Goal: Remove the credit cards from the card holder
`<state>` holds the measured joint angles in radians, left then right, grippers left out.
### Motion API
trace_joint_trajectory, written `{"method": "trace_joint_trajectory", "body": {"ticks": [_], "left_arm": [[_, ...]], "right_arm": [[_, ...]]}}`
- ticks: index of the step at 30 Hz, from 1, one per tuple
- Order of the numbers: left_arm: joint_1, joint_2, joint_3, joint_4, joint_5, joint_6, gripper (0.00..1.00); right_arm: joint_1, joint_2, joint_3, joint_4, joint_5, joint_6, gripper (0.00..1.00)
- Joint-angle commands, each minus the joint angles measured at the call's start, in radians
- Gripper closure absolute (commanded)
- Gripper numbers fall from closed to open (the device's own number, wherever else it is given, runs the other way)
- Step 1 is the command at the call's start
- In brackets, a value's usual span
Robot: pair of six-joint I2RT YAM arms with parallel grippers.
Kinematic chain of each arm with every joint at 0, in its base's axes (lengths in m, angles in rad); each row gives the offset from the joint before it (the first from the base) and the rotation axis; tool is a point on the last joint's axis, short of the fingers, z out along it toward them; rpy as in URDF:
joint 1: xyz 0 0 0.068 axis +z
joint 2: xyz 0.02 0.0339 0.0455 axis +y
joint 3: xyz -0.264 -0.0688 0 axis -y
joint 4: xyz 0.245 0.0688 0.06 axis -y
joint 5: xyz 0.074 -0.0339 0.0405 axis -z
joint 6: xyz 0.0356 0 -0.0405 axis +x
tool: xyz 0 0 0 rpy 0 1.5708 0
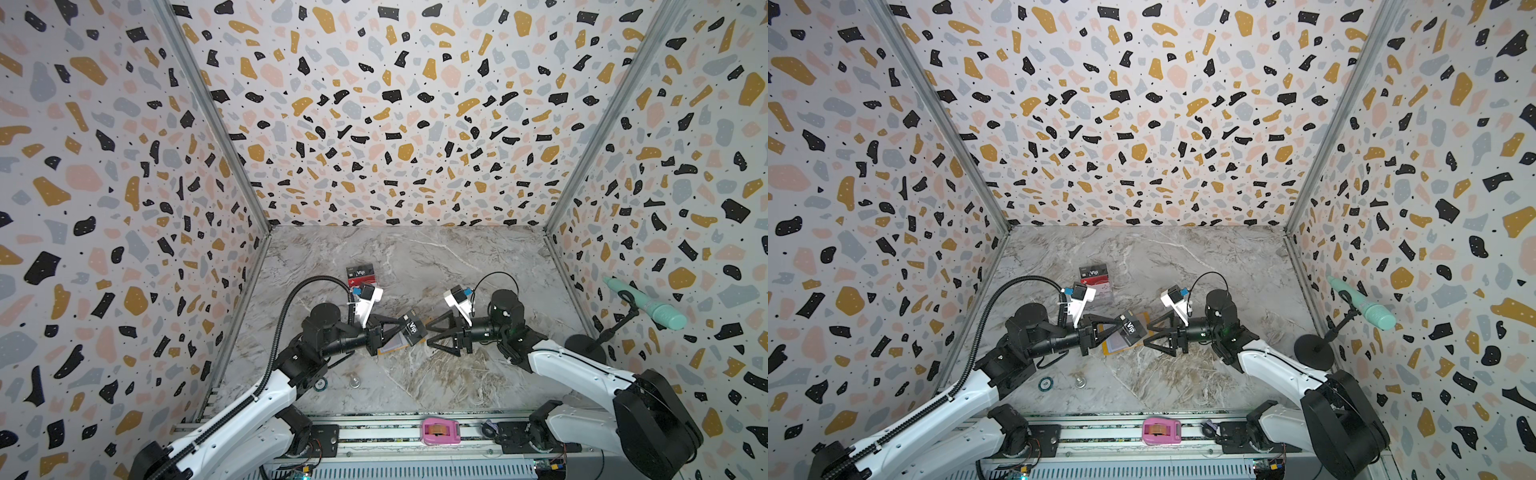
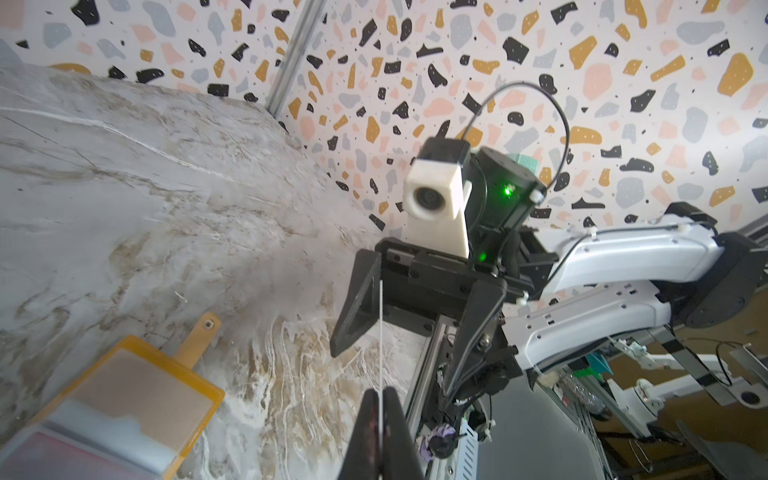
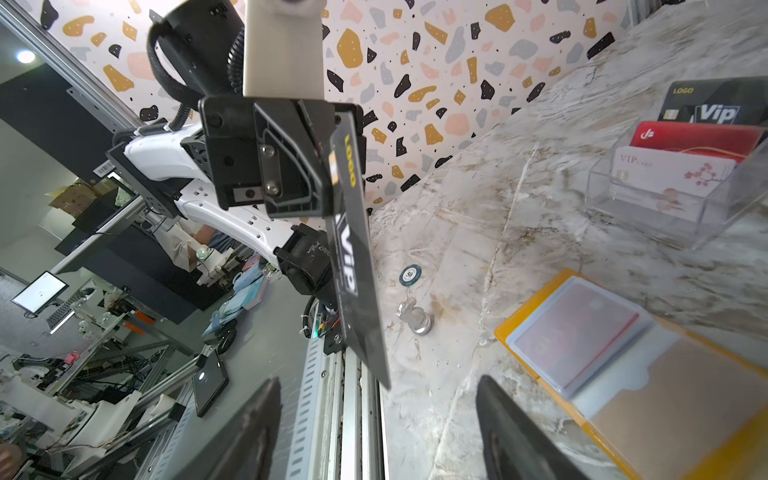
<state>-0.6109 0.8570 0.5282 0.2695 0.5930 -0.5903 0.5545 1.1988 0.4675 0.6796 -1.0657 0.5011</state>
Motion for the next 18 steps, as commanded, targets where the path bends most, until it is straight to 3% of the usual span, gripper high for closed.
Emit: {"method": "trace_joint_trajectory", "body": {"ticks": [1,9,18], "left_arm": [[0.014,0.002,-0.009,0.135,-0.063,-0.045,1.0],[0.028,0.008,-0.091,0.404,-0.11,-0.149,1.0],[0.028,0.014,-0.185,0.71,-0.171,-0.234,1.0]], "right_arm": [[0.011,-0.018,-0.049,0.342,0.046,0.194,0.25],[0.061,0.013,-0.135,0.637,0.314,0.367,0.26],[0.097,0.07,-0.05,0.668,0.328,0.381,0.34]]}}
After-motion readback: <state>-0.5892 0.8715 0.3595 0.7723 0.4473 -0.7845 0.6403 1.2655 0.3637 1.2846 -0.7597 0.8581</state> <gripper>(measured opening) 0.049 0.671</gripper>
